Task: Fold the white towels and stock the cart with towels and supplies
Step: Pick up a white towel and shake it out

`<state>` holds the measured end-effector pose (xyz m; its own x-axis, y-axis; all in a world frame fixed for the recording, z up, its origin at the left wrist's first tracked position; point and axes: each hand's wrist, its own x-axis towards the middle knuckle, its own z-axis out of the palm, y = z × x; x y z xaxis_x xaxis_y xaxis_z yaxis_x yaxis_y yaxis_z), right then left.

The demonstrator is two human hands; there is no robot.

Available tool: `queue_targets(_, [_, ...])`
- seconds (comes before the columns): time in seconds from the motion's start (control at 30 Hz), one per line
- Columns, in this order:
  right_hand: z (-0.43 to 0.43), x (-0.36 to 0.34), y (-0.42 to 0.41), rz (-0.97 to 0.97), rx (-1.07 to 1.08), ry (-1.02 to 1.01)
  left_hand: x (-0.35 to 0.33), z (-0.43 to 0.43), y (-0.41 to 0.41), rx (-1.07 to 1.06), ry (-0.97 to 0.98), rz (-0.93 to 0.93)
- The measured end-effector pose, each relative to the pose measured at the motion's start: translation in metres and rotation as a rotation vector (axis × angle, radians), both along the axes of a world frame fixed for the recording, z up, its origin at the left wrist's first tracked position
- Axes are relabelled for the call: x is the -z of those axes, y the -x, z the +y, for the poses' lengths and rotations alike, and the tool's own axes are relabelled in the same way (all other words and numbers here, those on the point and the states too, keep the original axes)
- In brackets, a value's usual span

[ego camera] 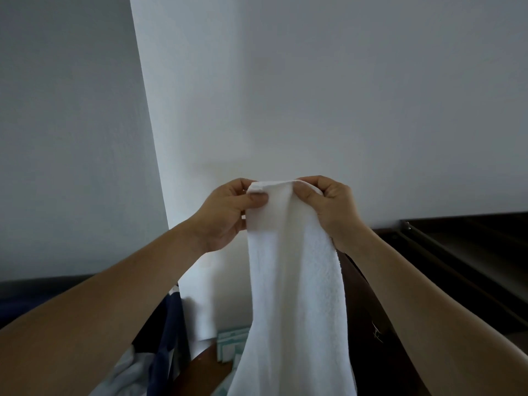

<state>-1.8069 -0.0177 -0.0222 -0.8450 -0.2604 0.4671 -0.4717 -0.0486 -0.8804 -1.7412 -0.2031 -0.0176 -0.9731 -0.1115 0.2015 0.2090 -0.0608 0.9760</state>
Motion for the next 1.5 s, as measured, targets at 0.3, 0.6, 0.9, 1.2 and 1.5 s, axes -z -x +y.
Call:
queue_targets(0.3, [0.005, 0.001, 0.0, 0.027, -0.006, 0.031, 0.002, 0.005, 0.003, 0.167, -0.124, -0.01])
queue_targets(0.6, [0.013, 0.009, 0.001, 0.217, 0.069, -0.098, -0.035, 0.012, 0.014, -0.1, -0.032, 0.038])
queue_targets(0.9, [0.027, 0.021, -0.004, 0.149, 0.115, -0.166, -0.046, 0.039, 0.018, -0.149, 0.211, 0.126])
queue_targets(1.2, [0.061, 0.057, -0.006, -0.033, -0.042, -0.482, -0.072, 0.014, 0.02, -0.333, 0.302, 0.214])
queue_targets(1.5, [0.067, 0.122, 0.0, -0.071, -0.046, -0.756, -0.056, -0.012, 0.02, -0.489, 0.328, 0.189])
